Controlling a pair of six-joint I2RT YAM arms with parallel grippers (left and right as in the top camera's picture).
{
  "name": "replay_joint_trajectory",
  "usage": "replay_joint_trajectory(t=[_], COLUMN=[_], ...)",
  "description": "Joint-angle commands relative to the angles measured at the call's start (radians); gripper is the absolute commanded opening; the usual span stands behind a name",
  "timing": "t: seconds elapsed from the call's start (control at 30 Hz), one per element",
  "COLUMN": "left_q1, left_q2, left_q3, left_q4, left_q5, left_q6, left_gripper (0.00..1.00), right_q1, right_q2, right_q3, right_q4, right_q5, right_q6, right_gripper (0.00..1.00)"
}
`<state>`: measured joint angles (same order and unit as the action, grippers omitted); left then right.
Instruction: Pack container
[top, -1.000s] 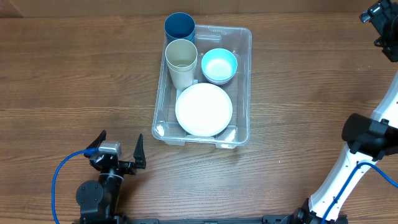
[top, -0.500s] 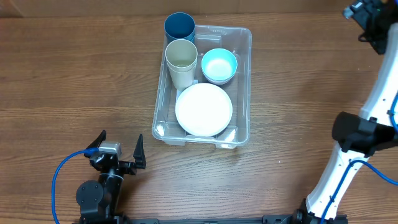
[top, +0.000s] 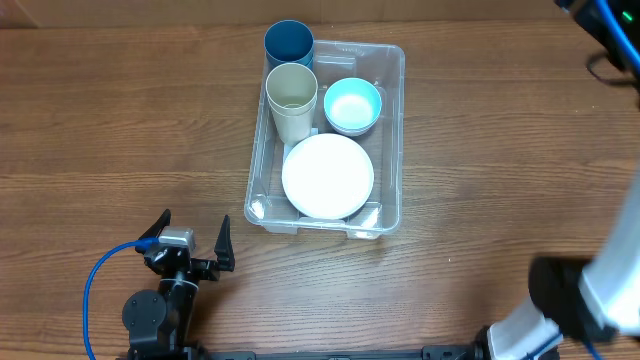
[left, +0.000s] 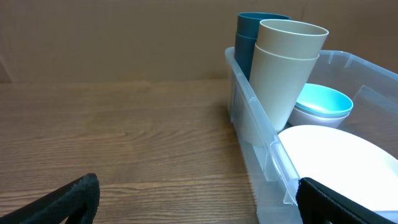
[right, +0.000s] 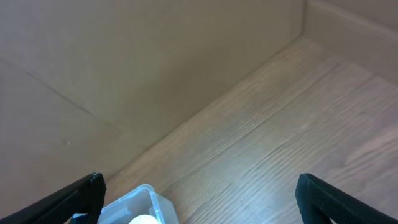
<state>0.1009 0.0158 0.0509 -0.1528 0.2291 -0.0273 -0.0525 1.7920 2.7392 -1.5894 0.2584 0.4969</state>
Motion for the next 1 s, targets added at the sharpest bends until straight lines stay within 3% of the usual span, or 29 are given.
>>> replay_joint_trajectory(t=[0.0, 0.4, 0.73, 0.97], left_q1=[0.012, 0.012, 0.012, 0.012], left_q2=[-0.011, -0.011, -0.011, -0.011], left_q3=[-0.006, -0.006, -0.006, -0.006], left_q4=[0.003, 0.003, 0.003, 0.003], left_q5=[0.015, 0.015, 0.015, 0.015], left_q6=[-0.014, -0.014, -0.014, -0.014], left_gripper=[1.00, 1.00, 1.00, 1.00], right_q1=[-0.003, 0.054, 0.172, 0.176], right_q2=[-0.211, -1.041, -1.378, -1.669], right_q3=[-0.286, -1.588, -2.121, -2.422], right_q4=[0.124, 0.968, 1.418, 1.476], right_q5=[0.033, 0.033, 0.001, -0.017], right_q6=[0.002, 0.000, -0.217, -0.217], right_gripper=[1.00, 1.00, 1.00, 1.00])
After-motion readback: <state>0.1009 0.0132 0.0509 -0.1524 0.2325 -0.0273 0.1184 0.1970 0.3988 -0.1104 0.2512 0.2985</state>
